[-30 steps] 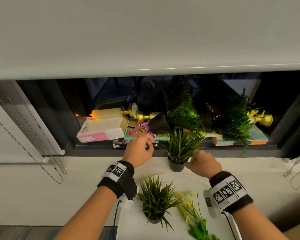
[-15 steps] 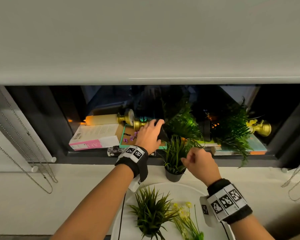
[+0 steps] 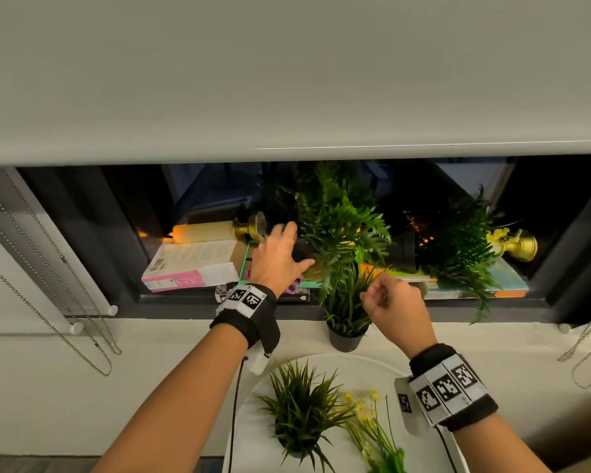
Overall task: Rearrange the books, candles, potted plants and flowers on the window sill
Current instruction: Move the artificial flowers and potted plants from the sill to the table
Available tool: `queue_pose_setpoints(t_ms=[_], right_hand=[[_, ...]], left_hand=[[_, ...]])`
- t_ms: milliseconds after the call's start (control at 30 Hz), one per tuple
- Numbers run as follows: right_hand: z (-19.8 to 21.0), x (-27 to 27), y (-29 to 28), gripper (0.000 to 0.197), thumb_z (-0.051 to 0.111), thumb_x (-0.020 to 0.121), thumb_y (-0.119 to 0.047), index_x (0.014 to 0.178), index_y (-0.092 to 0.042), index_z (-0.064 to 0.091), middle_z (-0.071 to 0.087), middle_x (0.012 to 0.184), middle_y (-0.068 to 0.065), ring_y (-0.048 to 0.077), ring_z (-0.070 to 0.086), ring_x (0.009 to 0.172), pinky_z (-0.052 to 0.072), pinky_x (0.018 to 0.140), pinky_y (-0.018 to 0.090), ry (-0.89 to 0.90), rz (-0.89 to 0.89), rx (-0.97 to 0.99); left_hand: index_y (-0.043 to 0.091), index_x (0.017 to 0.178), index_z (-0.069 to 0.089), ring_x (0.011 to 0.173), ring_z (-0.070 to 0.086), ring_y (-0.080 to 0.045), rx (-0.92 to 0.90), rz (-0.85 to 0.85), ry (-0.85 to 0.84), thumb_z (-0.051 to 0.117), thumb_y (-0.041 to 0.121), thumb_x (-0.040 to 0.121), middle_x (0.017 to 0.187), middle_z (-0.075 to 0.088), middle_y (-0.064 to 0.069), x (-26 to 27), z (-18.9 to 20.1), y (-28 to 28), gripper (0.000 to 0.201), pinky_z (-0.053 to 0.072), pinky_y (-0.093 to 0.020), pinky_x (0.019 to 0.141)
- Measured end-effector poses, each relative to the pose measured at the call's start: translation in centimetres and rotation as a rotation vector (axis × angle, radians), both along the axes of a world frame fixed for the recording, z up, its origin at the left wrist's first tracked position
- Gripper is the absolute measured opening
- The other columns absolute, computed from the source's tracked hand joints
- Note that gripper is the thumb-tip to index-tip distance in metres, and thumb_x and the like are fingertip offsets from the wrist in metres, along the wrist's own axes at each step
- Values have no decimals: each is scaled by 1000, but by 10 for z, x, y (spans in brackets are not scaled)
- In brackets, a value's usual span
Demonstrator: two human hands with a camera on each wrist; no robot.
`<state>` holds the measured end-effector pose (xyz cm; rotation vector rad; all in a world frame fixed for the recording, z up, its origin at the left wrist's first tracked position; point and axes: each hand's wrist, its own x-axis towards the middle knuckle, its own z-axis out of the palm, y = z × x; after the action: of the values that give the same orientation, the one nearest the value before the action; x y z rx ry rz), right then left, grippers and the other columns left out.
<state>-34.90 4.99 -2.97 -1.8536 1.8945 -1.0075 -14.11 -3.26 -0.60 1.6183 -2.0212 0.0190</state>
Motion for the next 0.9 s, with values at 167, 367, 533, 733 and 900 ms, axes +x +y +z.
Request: queue_pose_setpoints(t_ms=[167,367,533,733,900], right_hand=[[15,6,6,15,64,84,-22,74,-22,54,59,69,-5,9,56,62,48,58,25,-6,72,-112],[41,28,23,18,69,83,-24,93,-13,58,60,80,0,15,59,65,49,63,26,-35,221,-173],[38,46,43,55,66,79,-55,121,-22,56,61,101,-6,3,58,88,43,76,15,67,363,145],[11,57,65,39,68,76,-55,86,-18,66,70,86,4,19,65,78,56,85,41,-108,582,387],[-1,37,80,32,69,81,-45,98,-18,68,68,91,2,19,64,84,49,73,11,-113,459,407]], left_hand=[[19,110,62,97,62,-26,-67,-12,186,69,60,68,116,59,-3,16,6,12,60,55,-41,80],[28,84,60,78,59,7,50,-210,476,86,30,66,89,65,11,34,11,59,32,51,-12,78],[25,106,58,76,42,32,202,-280,304,84,37,68,89,44,33,41,-7,98,48,25,13,68],[20,106,64,92,59,3,397,-349,426,84,35,70,101,67,5,48,-52,117,43,51,-28,84],[21,102,60,87,60,11,303,-303,496,84,20,70,94,62,22,31,-79,139,40,50,-13,81]])
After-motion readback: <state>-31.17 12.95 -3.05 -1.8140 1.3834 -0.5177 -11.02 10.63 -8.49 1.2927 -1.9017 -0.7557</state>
